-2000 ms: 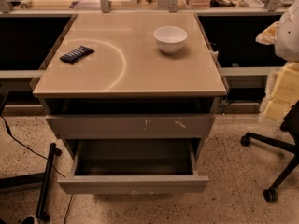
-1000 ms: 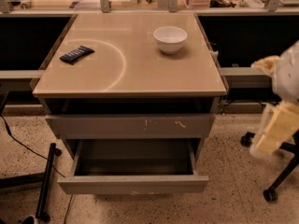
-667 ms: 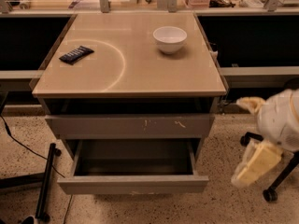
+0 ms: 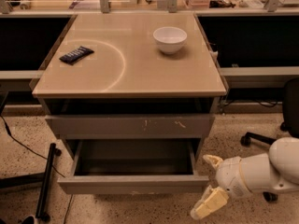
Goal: Close middle drawer
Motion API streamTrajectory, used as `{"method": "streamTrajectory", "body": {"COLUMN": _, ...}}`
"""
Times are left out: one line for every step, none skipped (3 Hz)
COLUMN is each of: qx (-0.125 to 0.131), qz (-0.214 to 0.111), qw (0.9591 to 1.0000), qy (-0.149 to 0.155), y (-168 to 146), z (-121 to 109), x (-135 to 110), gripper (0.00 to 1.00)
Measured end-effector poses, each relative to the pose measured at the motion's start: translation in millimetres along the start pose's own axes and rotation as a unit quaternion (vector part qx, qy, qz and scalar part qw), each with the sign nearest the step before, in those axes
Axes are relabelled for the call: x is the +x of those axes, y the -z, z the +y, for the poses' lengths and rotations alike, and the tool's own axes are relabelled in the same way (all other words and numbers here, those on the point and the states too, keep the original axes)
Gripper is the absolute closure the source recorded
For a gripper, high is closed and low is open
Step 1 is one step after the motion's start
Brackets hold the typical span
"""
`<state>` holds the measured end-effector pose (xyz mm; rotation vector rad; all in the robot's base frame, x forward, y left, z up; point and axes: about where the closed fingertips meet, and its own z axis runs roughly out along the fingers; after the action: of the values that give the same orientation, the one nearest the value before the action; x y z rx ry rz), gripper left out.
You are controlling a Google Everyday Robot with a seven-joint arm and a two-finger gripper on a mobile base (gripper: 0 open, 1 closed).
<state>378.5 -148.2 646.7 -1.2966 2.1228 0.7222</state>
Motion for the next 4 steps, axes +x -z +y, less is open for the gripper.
{"method": "streamTrajectory", "body": {"qx": -0.041, "qz": -0.02, "qw": 0.9981, "qy": -0.042, "y": -63, "z": 2, "x": 34, "gripper": 0.0}}
{"method": "streamTrajectory", "body": {"qx": -0.052, "qz": -0.025, "qw": 0.9969, "qy": -0.054, "y": -75, "z": 4, "x": 42, "gripper": 0.18}}
{"method": "streamTrajectory", "body": {"qx": -0.052, "qz": -0.025, "qw": 0.9969, "qy": -0.054, "y": -75, "z": 4, "x": 42, "gripper": 0.42}}
{"method": "streamTrajectory", "body": {"qx": -0.063, "qz": -0.019, "qw": 0.9964, "qy": -0.054, "y": -79, "z": 3, "x": 44, "gripper": 0.65}}
